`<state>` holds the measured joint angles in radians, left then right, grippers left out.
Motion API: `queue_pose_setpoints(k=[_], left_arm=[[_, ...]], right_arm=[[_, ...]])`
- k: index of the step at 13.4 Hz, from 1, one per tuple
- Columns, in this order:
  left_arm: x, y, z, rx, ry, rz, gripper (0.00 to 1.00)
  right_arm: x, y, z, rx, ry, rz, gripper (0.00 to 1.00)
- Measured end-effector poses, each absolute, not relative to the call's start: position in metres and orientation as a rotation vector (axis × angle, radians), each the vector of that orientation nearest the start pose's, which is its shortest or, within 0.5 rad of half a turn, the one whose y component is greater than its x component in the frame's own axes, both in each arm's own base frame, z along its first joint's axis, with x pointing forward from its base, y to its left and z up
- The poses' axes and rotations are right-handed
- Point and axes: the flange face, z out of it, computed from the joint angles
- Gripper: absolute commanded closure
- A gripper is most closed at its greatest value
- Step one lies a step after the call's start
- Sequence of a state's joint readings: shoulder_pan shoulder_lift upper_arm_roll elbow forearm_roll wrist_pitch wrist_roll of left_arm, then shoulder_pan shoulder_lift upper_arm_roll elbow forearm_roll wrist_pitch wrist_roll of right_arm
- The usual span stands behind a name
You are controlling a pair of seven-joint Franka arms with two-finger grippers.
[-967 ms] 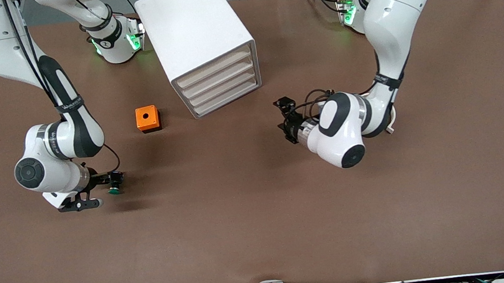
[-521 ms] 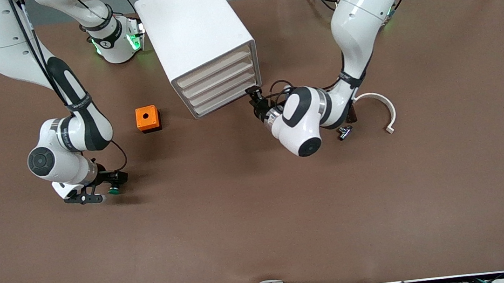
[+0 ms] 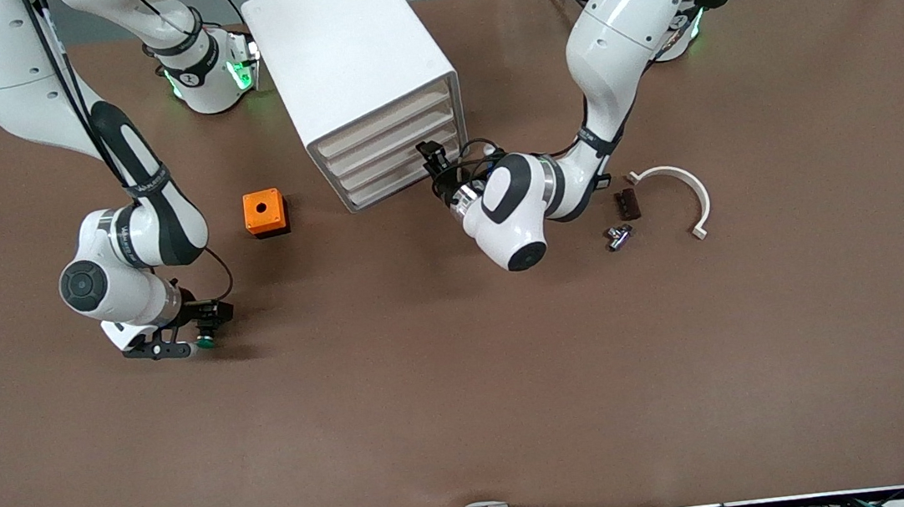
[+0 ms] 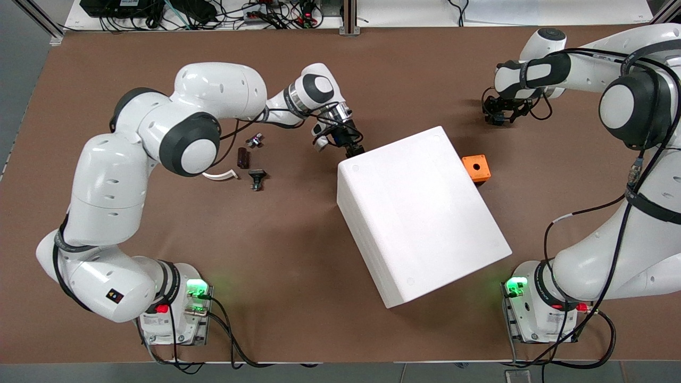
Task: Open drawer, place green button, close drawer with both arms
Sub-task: 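Grasp the green button with the right gripper while the left gripper grips the drawer, then carry the button with the right gripper while the left gripper pulls the drawer open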
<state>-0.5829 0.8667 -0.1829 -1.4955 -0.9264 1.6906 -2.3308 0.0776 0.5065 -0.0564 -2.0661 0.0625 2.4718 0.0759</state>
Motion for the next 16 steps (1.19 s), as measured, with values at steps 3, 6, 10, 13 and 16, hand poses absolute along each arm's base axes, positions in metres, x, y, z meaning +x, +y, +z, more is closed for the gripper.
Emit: queue_pose_setpoints(k=[3,6,10,13,16], left_arm=[[0.420,-0.512,0.163,-1.171,-1.902,1.257,0.56],[0.419,-0.516,0.157,-1.175,-1.930,1.246,1.00],[0.421,-0.515,0.154,-1.173,-1.948,1.243,1.00],[0.448,-0.500,0.158,-1.171,-2.007,1.232,1.00],[0.509,-0.455,0.172,-1.147,-2.126,1.221,1.00]], right_arm=[[0.579,0.013,0.176,-3.130,0.154,0.156,0.87],[0.579,0.013,0.177,-3.130,0.153,0.151,0.95],[0.579,0.014,0.178,-3.130,0.151,0.148,0.94],[0.580,0.014,0.179,-3.130,0.151,0.144,0.94],[0.581,0.017,0.195,-3.127,0.144,0.152,0.95]])
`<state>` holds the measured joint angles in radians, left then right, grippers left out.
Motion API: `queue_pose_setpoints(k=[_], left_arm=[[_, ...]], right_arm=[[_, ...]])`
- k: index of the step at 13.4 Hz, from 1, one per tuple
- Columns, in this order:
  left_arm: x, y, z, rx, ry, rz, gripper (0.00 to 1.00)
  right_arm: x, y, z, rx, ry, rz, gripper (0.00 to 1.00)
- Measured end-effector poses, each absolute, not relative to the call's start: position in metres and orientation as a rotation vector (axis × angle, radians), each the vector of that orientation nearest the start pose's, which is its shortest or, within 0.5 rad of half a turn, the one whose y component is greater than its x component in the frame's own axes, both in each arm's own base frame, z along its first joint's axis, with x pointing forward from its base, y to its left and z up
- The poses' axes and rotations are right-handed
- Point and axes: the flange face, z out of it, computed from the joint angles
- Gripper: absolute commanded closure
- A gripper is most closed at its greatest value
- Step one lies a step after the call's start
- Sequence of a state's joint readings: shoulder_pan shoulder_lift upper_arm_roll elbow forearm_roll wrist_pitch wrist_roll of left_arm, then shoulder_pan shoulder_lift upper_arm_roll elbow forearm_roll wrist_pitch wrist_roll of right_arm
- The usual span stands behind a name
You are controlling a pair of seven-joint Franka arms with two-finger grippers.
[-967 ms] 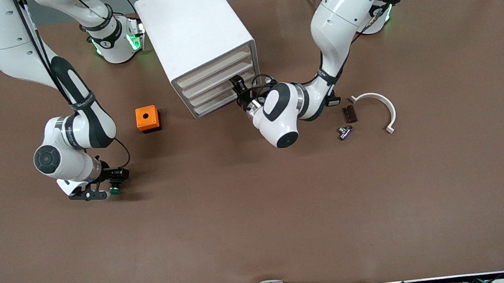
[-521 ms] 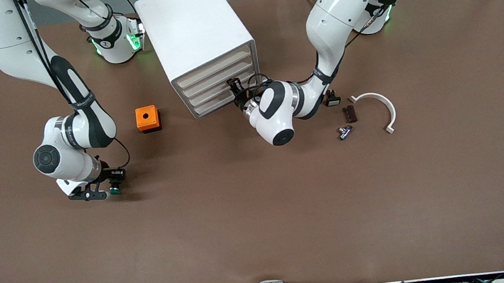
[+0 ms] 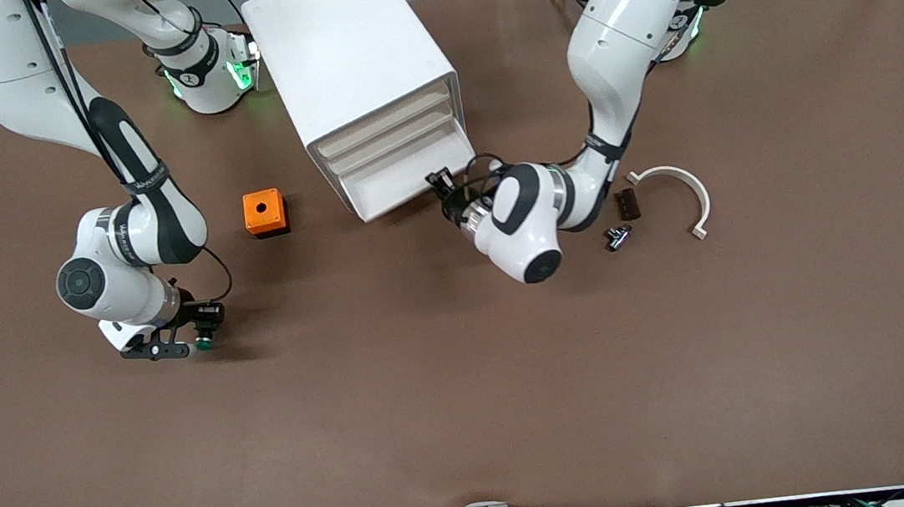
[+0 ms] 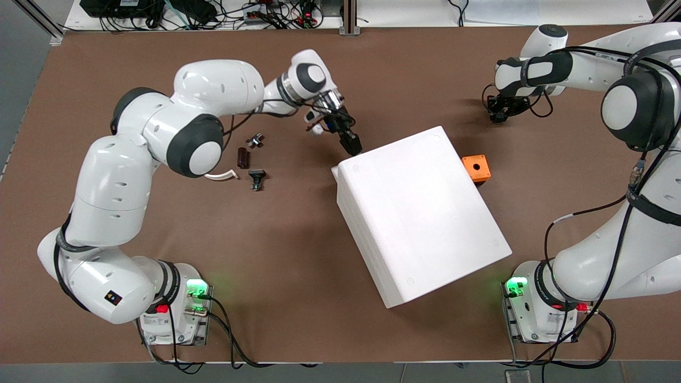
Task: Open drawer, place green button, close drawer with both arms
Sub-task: 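Carry the button with the right gripper while the left gripper pulls the drawer open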
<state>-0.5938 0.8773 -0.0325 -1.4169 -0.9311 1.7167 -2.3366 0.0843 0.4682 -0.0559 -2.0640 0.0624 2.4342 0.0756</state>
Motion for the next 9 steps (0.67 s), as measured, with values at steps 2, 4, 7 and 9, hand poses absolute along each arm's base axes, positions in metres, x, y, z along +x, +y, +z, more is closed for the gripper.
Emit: queue_pose_setpoints(k=[2,4,7,9], left_arm=[[0.549,-0.422,0.184,1.424,2.793,-1.580,1.00],[0.575,-0.394,0.190,1.378,2.756,-1.573,0.92],[0.594,-0.373,0.194,1.355,2.706,-1.552,0.00],[0.608,-0.361,0.199,1.324,2.688,-1.517,0.00]], right_arm=[[0.575,0.031,0.227,-3.119,0.146,0.249,0.95],[0.567,0.062,0.275,-3.115,0.249,0.360,0.95],[0.546,0.134,0.350,-3.137,0.456,0.507,0.95],[0.531,0.193,0.393,-3.166,0.590,0.528,0.95]])
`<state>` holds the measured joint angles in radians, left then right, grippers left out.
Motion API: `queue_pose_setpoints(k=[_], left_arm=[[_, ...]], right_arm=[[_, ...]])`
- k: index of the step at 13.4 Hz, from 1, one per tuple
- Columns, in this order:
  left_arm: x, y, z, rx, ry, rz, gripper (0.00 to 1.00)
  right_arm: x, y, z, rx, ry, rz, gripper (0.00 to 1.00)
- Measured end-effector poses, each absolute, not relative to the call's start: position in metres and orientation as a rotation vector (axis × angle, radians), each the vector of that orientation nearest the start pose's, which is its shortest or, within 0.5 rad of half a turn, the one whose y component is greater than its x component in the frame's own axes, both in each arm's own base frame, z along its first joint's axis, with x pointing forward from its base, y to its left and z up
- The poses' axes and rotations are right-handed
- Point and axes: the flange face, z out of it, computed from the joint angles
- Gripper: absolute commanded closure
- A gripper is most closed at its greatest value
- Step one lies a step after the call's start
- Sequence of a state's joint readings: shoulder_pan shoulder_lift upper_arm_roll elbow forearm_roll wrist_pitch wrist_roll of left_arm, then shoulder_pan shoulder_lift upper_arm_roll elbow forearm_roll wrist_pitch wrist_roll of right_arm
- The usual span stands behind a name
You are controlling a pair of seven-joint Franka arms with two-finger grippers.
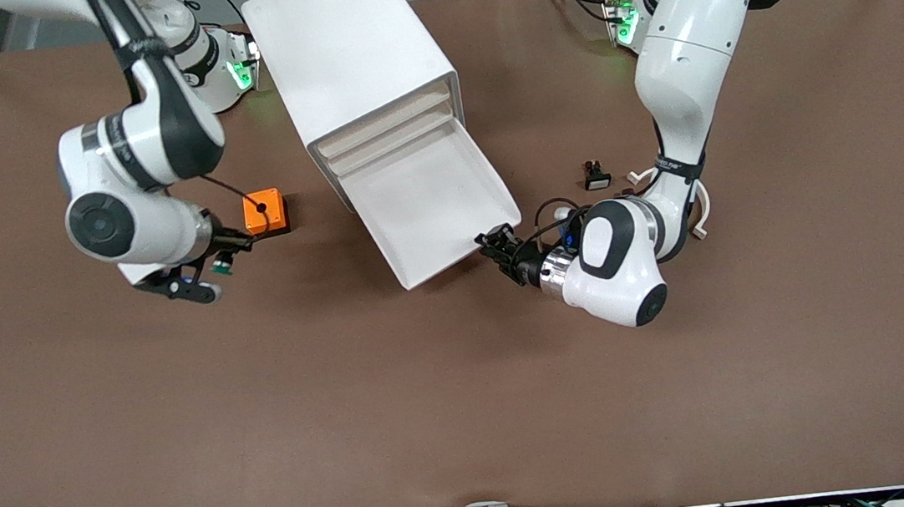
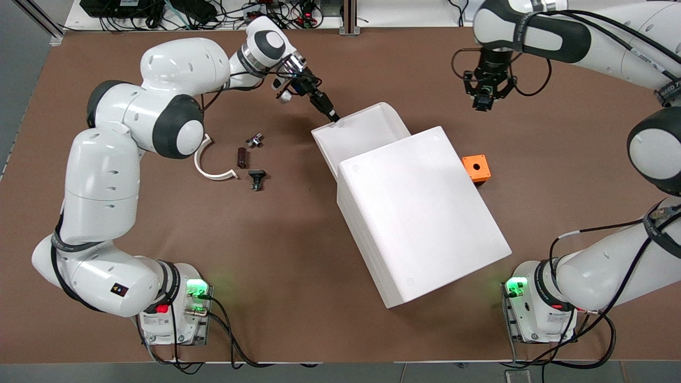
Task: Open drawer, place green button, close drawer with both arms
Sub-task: 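Carry the button with the right gripper while the left gripper pulls the drawer open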
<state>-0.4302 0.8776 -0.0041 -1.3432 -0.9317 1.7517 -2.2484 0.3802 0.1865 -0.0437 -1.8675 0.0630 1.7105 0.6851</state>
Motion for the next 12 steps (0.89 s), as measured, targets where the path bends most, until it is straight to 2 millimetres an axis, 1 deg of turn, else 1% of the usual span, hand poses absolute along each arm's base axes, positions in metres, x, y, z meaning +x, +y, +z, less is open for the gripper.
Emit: queue_pose_setpoints(k=[1,3,5,6,7,8,9,12], left_arm=[[0.616,-0.352,0.202,1.324,2.665,-1.506,0.00],[0.635,-0.326,0.208,1.337,2.597,-1.475,0.00],[0.656,-0.292,0.215,1.345,2.551,-1.406,0.00],[0.667,-0.271,0.218,1.367,2.545,-1.338,0.00],[0.678,-0.243,0.223,1.430,2.538,-1.227,0.00],[0.685,-0.222,0.226,1.482,2.522,-1.153,0.00],[0.692,-0.200,0.229,1.541,2.486,-1.082,0.00],[0.710,-0.145,0.239,1.672,2.372,-0.913,0.00]], right_arm=[[0.524,0.223,0.407,-3.174,0.655,0.502,0.95],[0.503,0.285,0.424,-3.174,0.801,0.427,0.98],[0.477,0.342,0.435,-3.135,0.939,0.385,0.98],[0.467,0.368,0.435,-3.090,1.021,0.385,0.98],[0.462,0.393,0.427,-3.001,1.148,0.394,0.98],[0.465,0.405,0.414,-2.944,1.233,0.397,0.98],[0.466,0.416,0.397,-2.906,1.298,0.398,1.00],[0.466,0.443,0.344,-2.845,1.438,0.364,1.00]])
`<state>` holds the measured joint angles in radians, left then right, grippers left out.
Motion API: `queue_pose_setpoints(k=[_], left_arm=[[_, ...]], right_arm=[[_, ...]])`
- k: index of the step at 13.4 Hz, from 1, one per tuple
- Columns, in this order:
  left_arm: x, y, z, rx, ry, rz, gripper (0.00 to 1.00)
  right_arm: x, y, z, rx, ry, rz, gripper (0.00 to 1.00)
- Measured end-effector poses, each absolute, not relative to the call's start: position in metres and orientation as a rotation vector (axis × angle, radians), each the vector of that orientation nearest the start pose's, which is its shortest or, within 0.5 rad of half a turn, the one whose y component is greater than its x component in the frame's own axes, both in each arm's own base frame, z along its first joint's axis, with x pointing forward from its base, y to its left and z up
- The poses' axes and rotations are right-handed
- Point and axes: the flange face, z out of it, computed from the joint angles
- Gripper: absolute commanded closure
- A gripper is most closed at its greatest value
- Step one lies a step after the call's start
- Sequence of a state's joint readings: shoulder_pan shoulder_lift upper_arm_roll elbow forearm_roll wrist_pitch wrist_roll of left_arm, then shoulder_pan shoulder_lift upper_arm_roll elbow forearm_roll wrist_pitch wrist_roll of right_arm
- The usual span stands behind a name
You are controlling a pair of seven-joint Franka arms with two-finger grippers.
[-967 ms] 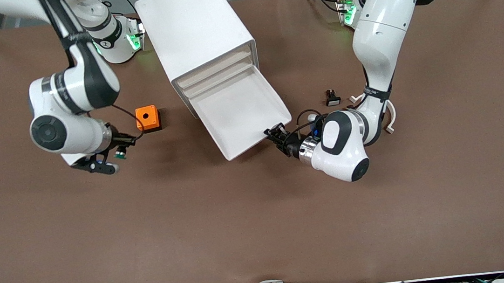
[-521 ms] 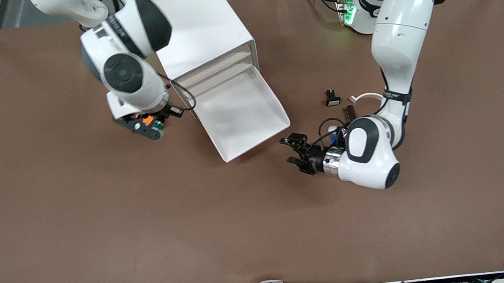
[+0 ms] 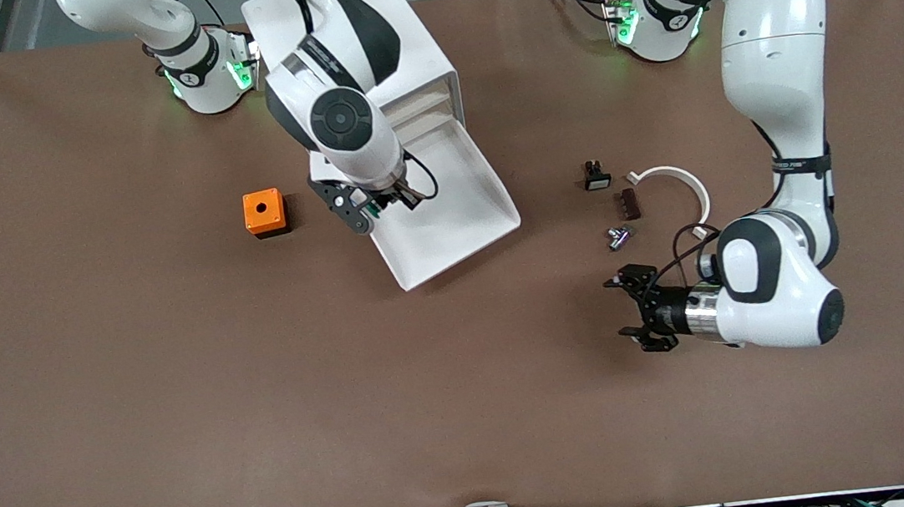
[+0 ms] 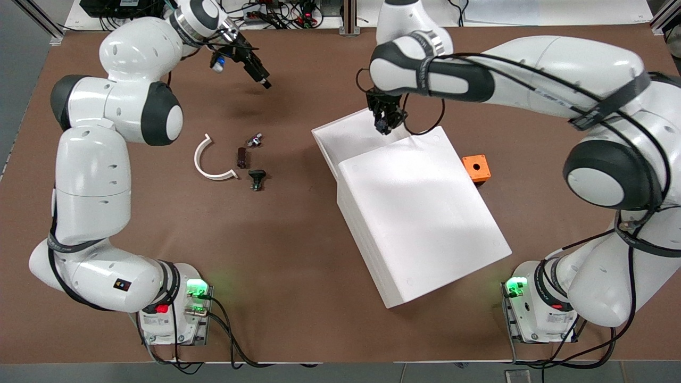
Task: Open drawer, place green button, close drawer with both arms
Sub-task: 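Carry the button with the right gripper while the left gripper pulls the drawer open, then lower the button into the drawer and open the right gripper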
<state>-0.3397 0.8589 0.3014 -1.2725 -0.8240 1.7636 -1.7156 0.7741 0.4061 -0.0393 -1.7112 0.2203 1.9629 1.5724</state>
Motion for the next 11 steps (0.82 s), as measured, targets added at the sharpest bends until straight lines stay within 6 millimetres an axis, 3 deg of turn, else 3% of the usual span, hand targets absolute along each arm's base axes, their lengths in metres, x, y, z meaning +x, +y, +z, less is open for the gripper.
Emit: queue_pose_setpoints(k=[3,6,8,11], left_arm=[[0.721,-0.090,0.249,1.743,2.325,-0.768,0.00],[0.726,-0.043,0.260,1.836,2.301,-0.635,0.00],[0.729,-0.029,0.274,1.891,2.284,-0.557,0.00],[0.734,-0.030,0.328,1.918,2.227,-0.461,0.00]], right_arm=[[0.466,0.460,0.309,-2.763,1.543,0.349,1.00],[0.461,0.472,0.292,-2.740,1.573,0.356,1.00],[0.458,0.478,0.289,-2.730,1.575,0.347,0.99],[0.456,0.483,0.283,-2.722,1.585,0.340,0.95]])
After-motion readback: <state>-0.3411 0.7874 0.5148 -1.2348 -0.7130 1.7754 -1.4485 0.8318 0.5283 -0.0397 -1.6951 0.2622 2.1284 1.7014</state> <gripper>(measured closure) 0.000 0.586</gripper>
